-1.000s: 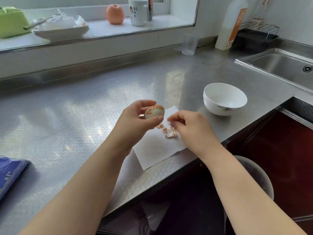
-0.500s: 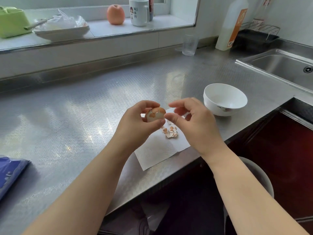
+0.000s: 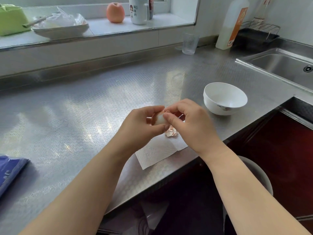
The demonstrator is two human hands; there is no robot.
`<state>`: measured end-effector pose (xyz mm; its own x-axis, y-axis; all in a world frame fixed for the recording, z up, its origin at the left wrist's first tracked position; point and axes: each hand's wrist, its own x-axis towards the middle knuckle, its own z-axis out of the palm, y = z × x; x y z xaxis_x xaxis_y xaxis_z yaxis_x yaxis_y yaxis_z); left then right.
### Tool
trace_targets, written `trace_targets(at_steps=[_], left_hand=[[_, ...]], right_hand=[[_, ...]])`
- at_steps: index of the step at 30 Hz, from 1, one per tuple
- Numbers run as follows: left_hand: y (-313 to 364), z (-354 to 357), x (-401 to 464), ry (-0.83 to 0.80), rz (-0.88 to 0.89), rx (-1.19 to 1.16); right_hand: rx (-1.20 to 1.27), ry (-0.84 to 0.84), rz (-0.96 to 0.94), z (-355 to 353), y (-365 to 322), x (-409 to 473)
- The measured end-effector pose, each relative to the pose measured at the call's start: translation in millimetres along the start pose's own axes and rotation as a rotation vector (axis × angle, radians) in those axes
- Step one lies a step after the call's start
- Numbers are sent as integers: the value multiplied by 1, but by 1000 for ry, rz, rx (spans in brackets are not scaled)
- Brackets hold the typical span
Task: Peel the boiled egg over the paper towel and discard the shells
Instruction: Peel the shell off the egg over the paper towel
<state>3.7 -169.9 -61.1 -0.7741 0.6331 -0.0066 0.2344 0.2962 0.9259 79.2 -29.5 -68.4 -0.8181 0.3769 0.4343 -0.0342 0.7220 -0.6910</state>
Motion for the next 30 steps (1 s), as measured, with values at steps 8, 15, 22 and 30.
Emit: trace_targets(at_steps=[8,15,22,30], left_hand=[[-3,-2,3,39,-71,-184],[-6,-9,8,157,-93,-338],[-6,-7,8,142,-86,-354],[-7,-8,7,6,-92,-424]], right_hand=[[-38,127,-102,8,1,-5],[9,52,115,4,6,-5],[-19,26,143,4,9,-5],[129,-21,46,0,-3,2]])
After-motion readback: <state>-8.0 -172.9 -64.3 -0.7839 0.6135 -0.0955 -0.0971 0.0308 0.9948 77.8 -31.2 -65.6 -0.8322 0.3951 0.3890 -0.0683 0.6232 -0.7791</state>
